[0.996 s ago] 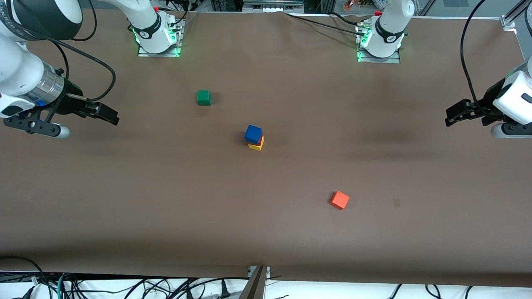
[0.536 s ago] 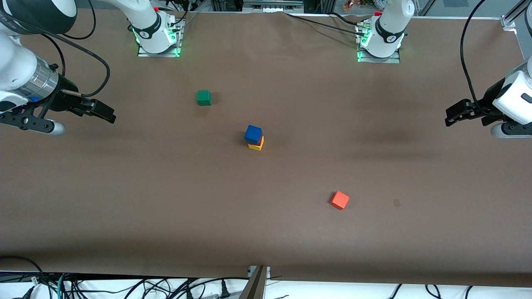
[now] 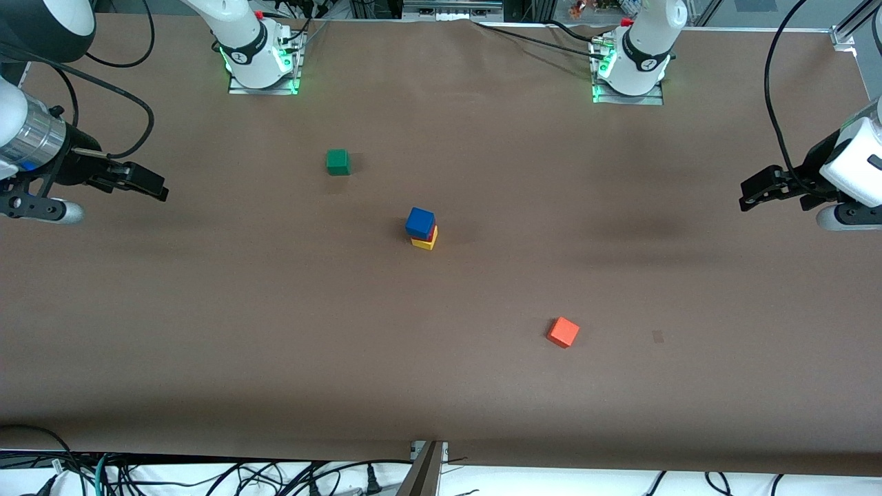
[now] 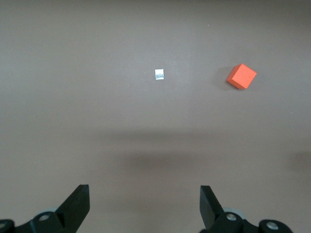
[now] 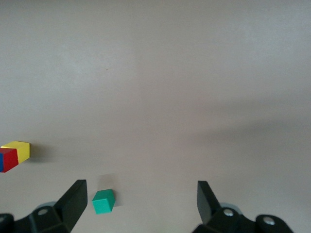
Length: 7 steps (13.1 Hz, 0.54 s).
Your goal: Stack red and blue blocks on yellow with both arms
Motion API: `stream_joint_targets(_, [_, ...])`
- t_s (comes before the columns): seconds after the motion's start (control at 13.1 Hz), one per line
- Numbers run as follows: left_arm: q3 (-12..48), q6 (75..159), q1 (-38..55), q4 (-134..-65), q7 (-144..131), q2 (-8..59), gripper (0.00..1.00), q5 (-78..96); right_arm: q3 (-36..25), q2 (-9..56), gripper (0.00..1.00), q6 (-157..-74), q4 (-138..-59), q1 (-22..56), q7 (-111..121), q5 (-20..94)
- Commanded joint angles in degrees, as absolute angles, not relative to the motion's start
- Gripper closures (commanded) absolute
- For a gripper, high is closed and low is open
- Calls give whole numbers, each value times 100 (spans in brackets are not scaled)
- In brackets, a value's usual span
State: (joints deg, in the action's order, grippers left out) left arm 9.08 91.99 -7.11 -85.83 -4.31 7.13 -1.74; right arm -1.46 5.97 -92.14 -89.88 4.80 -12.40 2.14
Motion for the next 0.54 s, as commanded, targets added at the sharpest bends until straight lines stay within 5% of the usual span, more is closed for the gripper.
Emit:
stream_joint_targets(0.0, [896,9141,-703,-8350,-378,844,0,-62,579,457,0,-9149,-9009,-263,-942,80])
stream_joint_targets(0.46, [896,9141,-703,-8350,-378,844,0,-62,598,518,0,-9000,-8833,-246,-835,-44])
